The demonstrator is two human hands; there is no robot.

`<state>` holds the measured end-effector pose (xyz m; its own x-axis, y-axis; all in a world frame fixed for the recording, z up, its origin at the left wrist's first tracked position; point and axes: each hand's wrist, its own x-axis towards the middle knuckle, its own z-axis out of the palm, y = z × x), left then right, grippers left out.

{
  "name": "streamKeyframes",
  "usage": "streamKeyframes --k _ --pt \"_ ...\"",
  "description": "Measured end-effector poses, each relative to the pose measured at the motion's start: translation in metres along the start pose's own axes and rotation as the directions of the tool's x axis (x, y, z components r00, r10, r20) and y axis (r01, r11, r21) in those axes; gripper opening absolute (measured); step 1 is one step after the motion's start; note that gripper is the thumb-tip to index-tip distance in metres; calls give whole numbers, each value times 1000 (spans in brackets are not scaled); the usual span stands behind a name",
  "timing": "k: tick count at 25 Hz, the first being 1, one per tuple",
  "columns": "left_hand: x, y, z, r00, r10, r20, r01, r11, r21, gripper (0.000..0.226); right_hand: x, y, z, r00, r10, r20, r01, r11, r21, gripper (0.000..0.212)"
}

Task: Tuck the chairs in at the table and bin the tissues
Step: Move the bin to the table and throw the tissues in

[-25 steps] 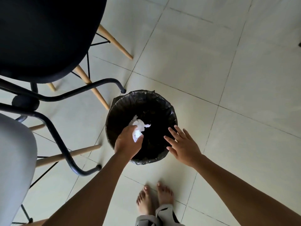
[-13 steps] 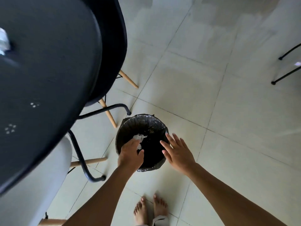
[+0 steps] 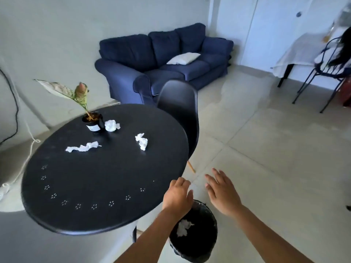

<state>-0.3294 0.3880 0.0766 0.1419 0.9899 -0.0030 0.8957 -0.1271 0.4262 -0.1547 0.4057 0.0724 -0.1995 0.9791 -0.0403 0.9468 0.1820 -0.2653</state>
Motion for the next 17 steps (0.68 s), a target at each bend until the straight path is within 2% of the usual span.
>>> streamKeyframes --k 5,11,14,17 --pt "23 -57 -59 990 -111 -87 107 993 -47 32 71 -57 -21 994 -105 15 105 994 -4 46" --pt "54 -181 -126 942 -296 -162 290 955 -56 31 172 -145 -5 977 -180 110 182 983 -10 49" --pt "69 -237 -155 901 -396 -180 392 918 -60 33 213 -181 1 967 -172 190 171 985 21 58" --pt "84 -287 -175 852 -490 -183 505 862 46 46 249 -210 6 942 -155 298 162 987 0 77"
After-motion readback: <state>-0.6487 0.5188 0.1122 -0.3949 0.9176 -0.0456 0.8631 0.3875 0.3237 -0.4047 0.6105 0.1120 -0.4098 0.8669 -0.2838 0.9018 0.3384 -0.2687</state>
